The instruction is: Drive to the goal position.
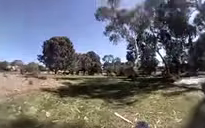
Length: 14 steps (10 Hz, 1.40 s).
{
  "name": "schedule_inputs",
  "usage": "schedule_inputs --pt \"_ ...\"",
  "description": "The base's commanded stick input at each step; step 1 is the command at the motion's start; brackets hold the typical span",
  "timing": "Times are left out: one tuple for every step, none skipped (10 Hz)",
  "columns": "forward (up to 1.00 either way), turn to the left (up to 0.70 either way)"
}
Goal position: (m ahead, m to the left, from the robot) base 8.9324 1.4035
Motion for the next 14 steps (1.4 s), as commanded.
schedule_inputs --pt "1.00 0.00" --pt "1.00 0.00" --pt "1.00 0.00" --pt "1.00 0.00" --pt "1.00 0.00" --pt "1.00 0.00" --pt "1.00 0.00" --pt "1.00 0.00" --pt "1.00 0.00" --pt "1.00 0.00" --pt "1.00 0.00" --pt "1.00 0.00" --pt "1.00 0.00" --pt "1.00 0.00"
